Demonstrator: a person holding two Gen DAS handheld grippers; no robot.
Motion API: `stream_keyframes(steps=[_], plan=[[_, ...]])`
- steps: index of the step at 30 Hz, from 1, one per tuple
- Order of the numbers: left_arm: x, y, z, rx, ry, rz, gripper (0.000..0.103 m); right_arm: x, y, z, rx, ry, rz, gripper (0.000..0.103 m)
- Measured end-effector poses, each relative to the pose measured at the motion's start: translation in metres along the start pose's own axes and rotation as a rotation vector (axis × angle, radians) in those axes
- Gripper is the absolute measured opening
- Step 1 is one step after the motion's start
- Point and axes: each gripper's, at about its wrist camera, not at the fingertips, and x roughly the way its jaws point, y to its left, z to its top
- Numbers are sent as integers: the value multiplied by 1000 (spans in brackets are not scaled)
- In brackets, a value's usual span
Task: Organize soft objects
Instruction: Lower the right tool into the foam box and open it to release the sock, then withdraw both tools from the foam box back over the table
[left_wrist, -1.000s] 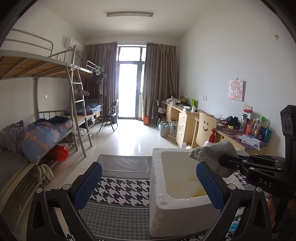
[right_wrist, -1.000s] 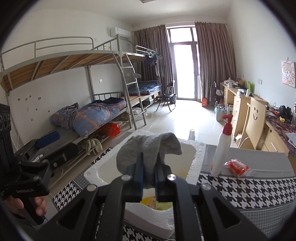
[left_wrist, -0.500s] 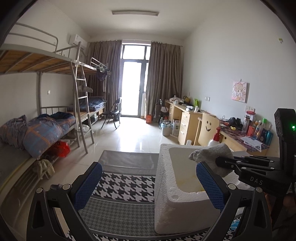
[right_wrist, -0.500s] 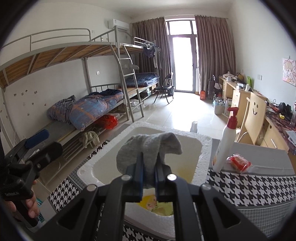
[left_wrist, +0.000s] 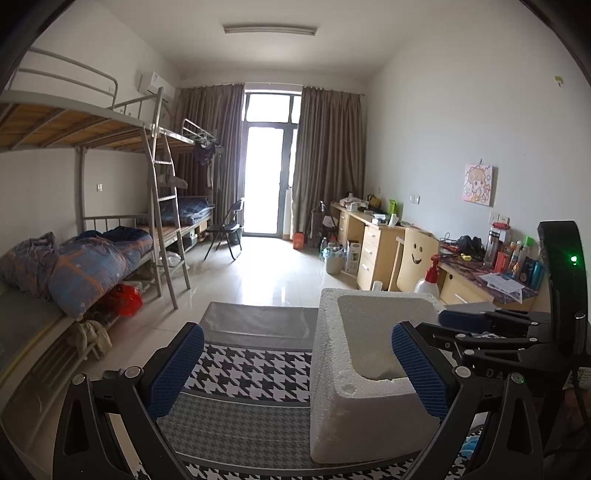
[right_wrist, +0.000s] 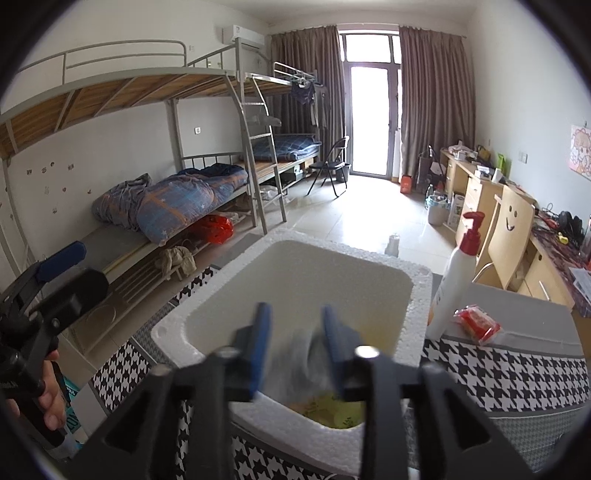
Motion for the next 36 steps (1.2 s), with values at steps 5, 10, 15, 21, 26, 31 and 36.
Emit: stream_keyframes(steps=[5,10,15,21,26,31,36], plan=[[-3,0,1,0,1,3,102,-9,1,0,-13,-40,-7,73],[-10,-1,3,2,-7,10,102,-17,-1,-1,-5,-79,-38,86],[-13,-3,3,8,-8,8,102,-27,-5,-2,6,-109,-40,92],[-21,-10,3,19,-12,-1,102,-38,-4,-4,1,-130,-44,94],[-27,-15,2,22,-16,-8,102,-49,-9,-7,26,-152,-48,94],[-32,-22,3,26,-24,-18,102,-60,-13,-10,31,-172,-58,94],[-36,-31,2,39,-24,-28,102,-71,-16,-15,36,-190,-58,94]])
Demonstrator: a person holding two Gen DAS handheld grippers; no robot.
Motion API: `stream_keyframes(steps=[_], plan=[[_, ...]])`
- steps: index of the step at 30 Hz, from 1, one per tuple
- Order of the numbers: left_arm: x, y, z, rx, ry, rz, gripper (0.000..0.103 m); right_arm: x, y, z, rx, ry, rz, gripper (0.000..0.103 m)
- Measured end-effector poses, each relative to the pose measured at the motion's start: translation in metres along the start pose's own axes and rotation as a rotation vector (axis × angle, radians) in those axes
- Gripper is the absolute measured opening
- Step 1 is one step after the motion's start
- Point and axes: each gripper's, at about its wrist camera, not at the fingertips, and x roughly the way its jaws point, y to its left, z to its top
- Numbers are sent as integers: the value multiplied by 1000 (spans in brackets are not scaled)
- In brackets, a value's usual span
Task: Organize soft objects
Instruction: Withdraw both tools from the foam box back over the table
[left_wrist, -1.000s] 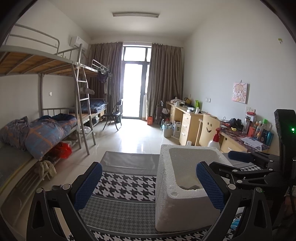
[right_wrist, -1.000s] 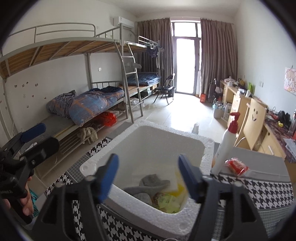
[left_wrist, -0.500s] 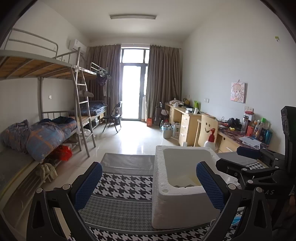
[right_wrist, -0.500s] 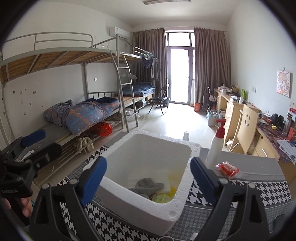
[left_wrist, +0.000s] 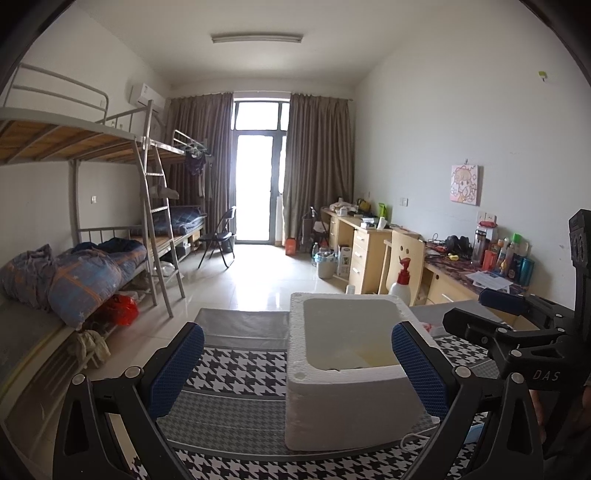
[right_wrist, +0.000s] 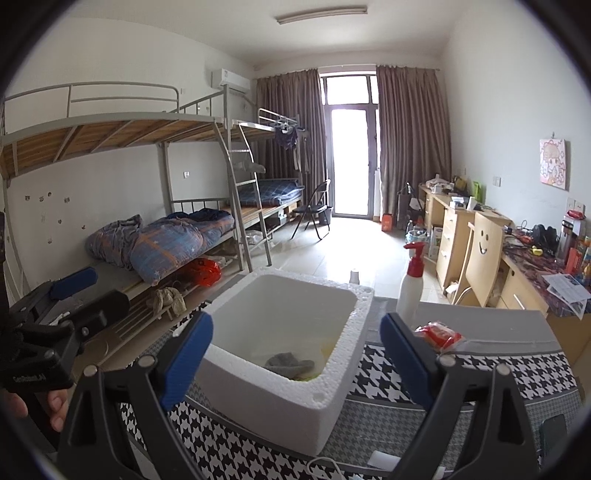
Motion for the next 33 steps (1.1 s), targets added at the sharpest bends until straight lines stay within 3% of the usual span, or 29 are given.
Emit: stream_keyframes(steps=[33], plan=[[-14,-44,-4,67,-45,-91,102,-48,-29,-17,59,-71,-80,94]])
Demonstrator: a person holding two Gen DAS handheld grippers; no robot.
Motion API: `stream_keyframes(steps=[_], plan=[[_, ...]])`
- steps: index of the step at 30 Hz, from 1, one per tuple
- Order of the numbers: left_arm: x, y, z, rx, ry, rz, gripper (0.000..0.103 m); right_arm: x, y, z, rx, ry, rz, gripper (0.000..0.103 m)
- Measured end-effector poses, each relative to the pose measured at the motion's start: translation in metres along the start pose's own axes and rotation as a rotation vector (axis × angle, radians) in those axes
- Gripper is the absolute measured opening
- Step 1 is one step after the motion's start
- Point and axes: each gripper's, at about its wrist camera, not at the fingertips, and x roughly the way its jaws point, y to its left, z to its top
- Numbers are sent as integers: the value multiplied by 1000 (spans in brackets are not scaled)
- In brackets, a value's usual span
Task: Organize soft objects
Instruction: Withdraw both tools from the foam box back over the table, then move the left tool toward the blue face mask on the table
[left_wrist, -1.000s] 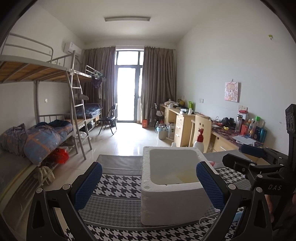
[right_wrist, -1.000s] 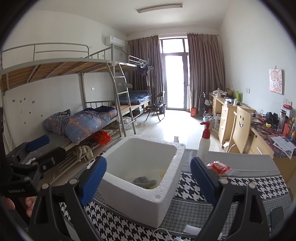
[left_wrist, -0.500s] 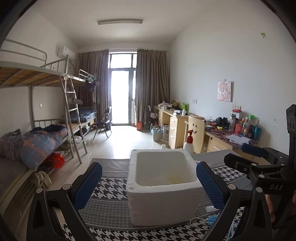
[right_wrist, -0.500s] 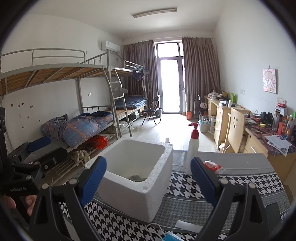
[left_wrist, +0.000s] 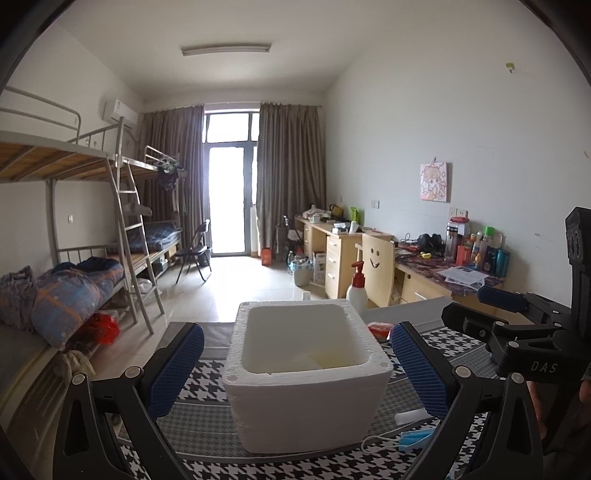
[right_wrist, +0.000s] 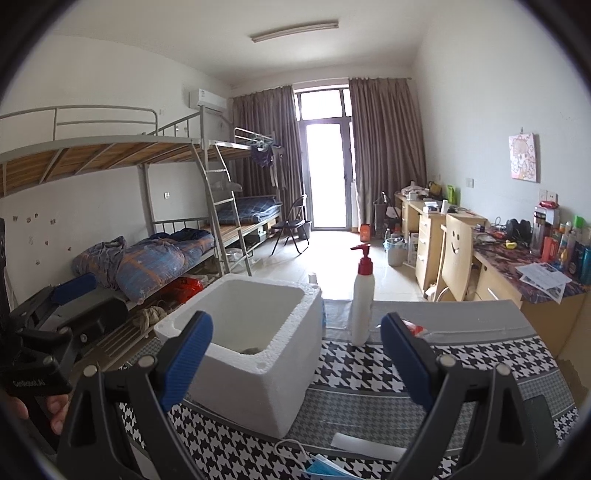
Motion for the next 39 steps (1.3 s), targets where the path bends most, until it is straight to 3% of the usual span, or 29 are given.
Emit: stream_keyframes(steps=[39], plan=[[8,-31,-25,-6,29,-127,102,-28,-29,-30,56,-18,-107,94]])
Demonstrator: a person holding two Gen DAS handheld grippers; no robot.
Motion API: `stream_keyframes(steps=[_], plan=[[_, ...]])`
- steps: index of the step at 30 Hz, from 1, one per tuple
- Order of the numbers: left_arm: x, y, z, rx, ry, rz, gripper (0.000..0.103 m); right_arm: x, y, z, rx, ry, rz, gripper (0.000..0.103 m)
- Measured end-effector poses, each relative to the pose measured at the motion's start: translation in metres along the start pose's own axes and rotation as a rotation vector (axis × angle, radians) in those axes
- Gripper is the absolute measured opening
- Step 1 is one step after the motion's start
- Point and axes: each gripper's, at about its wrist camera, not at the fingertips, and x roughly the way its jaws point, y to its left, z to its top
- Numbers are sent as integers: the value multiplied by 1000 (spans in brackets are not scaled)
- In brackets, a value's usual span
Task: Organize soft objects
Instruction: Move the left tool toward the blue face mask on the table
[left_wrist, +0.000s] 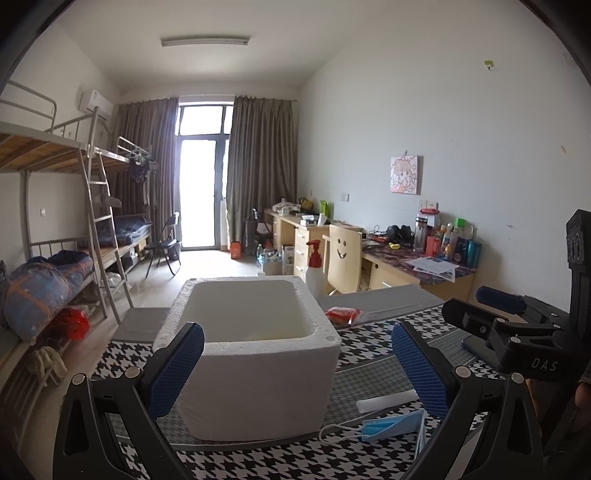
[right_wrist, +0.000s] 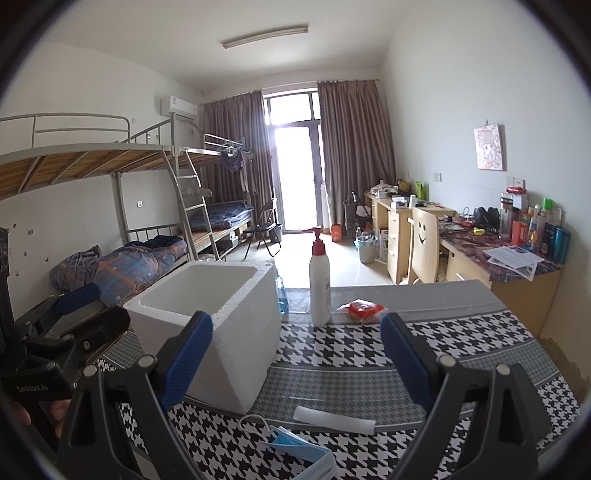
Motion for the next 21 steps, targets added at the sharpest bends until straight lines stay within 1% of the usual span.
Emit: stream_keyframes(steps=[3,7,11,16,21], plan=[[1,-1,-2,-6,3,-5,102,-1,-4,-3,14,0,-3,94],[2,-5,-5,4,-6,7,102,-5,-7,-7,11,-9,0,94],[6,-6,-8,-8,10,-7,102,-8,-8,-12,1,-6,-13,94],[10,-7,-13,-23,44,-42,102,-8,-16,-18,34,14,-17,94],[12,-12,-18,-21,55,-44,102,-10,-21,-24,43,24,-23,94]])
